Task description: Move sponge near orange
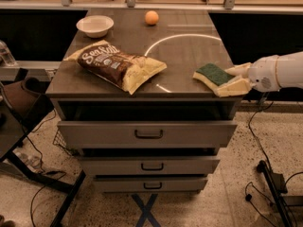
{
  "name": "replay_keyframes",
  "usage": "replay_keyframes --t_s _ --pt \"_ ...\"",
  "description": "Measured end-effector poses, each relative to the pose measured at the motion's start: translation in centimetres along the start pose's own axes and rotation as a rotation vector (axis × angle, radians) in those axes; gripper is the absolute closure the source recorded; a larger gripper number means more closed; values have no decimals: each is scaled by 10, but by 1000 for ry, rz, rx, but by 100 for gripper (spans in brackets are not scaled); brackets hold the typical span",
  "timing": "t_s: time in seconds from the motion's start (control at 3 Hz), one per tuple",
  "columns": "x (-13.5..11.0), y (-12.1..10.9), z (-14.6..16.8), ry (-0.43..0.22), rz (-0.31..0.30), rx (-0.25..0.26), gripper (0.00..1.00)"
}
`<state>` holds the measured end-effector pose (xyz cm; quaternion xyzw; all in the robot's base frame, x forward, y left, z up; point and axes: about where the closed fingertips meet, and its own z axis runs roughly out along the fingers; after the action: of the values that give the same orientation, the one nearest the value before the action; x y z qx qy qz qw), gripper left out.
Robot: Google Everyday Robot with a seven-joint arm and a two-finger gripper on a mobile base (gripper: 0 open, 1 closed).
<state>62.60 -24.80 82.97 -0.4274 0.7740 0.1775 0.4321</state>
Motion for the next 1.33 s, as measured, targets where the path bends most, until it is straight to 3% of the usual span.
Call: replay_keyframes --t_s 0.33,0.67,1.33 --pt "0 0 0 0 0 0 100" --pt "0 0 0 0 0 0 82" --pt "0 0 0 0 0 0 36"
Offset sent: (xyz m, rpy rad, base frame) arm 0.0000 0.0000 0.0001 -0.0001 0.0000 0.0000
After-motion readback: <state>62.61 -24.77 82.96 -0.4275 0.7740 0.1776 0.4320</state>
